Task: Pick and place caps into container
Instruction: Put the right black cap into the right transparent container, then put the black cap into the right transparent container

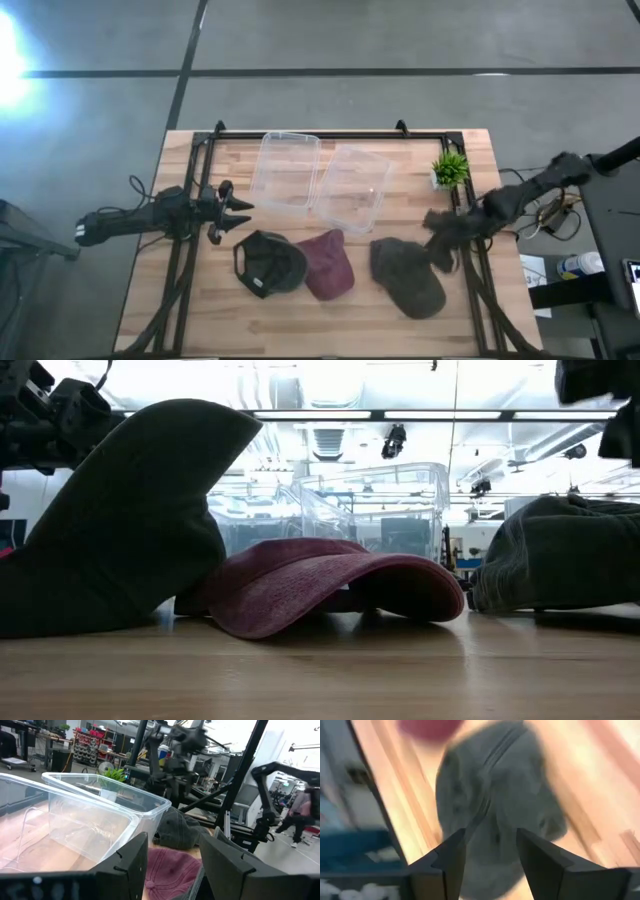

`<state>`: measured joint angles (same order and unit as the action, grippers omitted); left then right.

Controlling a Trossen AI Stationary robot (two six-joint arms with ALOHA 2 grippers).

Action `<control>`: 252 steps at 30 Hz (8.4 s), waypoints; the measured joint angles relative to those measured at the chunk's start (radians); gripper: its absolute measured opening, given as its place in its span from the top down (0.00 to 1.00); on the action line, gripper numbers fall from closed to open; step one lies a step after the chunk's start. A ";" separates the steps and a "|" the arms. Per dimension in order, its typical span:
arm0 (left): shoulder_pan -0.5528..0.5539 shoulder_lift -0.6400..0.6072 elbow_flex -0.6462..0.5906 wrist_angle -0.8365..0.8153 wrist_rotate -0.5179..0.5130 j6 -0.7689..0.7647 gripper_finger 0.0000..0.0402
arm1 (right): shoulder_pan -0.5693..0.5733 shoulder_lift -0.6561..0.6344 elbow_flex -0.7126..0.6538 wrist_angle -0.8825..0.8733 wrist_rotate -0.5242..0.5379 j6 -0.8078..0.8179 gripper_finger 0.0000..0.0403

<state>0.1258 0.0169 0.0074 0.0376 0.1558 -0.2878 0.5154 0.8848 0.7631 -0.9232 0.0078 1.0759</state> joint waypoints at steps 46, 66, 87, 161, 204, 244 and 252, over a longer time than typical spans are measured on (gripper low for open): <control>0.000 0.000 0.000 0.002 0.000 0.000 0.57 | 0.650 1.350 0.769 -0.597 0.552 0.127 0.33; 0.000 0.001 0.000 0.004 0.001 0.000 0.57 | 0.444 1.350 0.690 -0.542 0.683 0.287 0.81; 0.000 0.002 0.000 0.005 0.001 0.000 0.57 | 0.399 0.775 0.769 -0.638 0.816 0.492 0.97; -0.001 0.006 0.000 0.195 0.019 -0.620 0.57 | -0.146 0.666 0.850 -0.118 0.328 0.171 0.44; -0.083 0.101 0.103 0.201 -0.048 -0.928 0.57 | -0.234 1.209 1.028 0.315 0.188 -0.041 0.92; -0.082 0.105 0.103 0.201 -0.068 -0.897 0.57 | -0.544 0.659 0.878 -0.647 0.351 0.078 0.97; -0.082 0.105 0.103 0.201 -0.068 -0.895 0.57 | -0.638 0.726 0.764 -0.605 0.083 -0.026 0.97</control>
<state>0.0437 0.1215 0.1101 0.2382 0.0877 -1.1828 -0.1226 1.6111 1.5276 -1.5279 0.0904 1.0503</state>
